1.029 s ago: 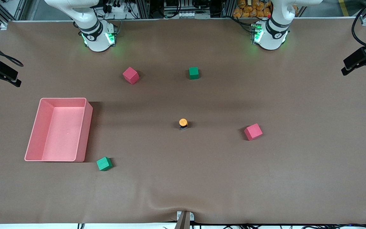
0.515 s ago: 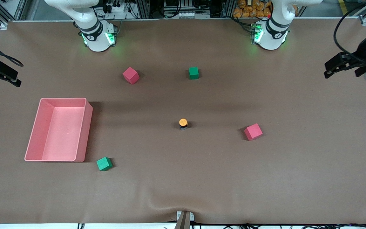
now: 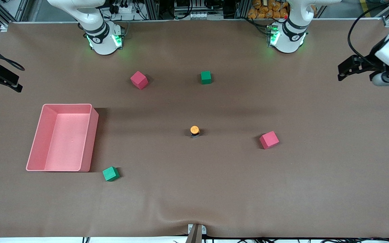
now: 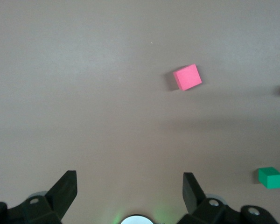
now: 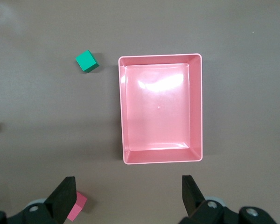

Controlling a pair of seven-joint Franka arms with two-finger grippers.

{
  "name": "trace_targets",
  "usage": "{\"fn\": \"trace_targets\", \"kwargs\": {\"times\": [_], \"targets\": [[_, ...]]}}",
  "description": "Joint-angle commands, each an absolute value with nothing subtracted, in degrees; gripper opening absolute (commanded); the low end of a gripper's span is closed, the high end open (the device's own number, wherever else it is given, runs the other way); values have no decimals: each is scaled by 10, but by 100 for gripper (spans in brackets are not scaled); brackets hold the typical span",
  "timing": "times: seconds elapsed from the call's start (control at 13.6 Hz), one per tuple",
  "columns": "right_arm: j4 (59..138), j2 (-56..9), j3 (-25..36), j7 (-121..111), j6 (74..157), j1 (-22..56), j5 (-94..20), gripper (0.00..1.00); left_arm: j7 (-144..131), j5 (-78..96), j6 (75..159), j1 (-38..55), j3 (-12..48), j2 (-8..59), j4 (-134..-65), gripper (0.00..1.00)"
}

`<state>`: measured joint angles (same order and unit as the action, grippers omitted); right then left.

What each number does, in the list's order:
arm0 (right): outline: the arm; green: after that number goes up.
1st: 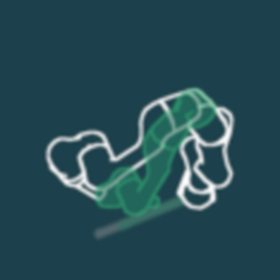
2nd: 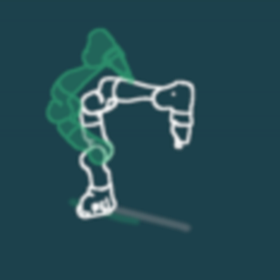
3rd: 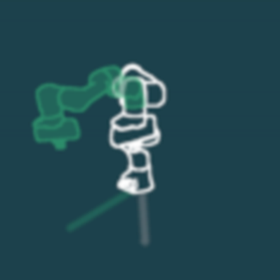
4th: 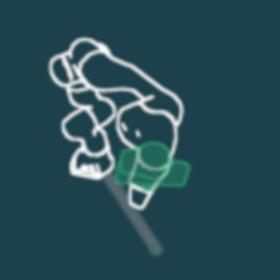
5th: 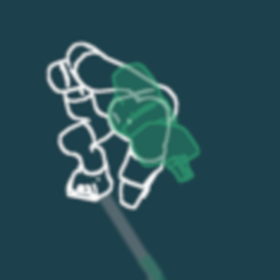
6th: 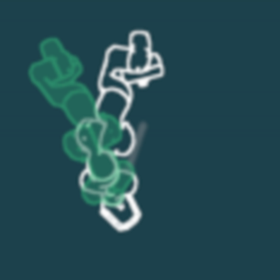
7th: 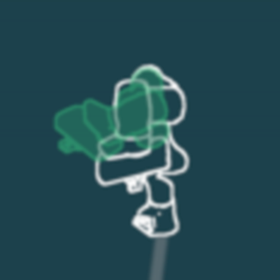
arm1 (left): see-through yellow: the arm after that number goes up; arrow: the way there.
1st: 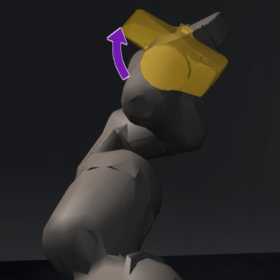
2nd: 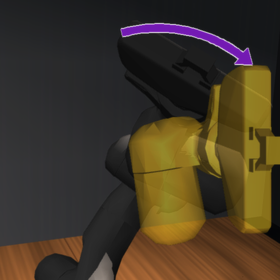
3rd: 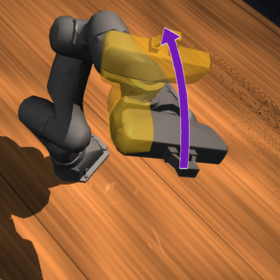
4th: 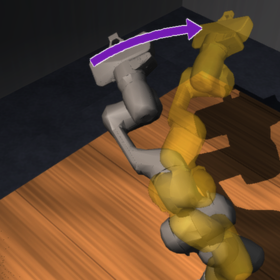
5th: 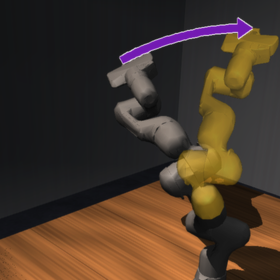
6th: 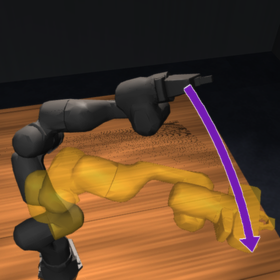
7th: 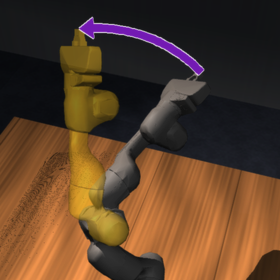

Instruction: Place and upright button with both arms

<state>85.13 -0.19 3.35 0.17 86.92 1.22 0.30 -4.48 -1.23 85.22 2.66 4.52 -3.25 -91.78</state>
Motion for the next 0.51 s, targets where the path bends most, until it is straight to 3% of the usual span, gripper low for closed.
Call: {"fn": "trace_targets", "kwargs": {"times": [0.0, 0.44], "targets": [[850, -2, 34, 11, 866, 17, 8, 100, -31, -11, 868, -10, 67, -49, -940, 100], [850, -4, 34, 10, 866, 18, 5, 100, -24, -7, 867, -11, 66, -47, -938, 100]]}}
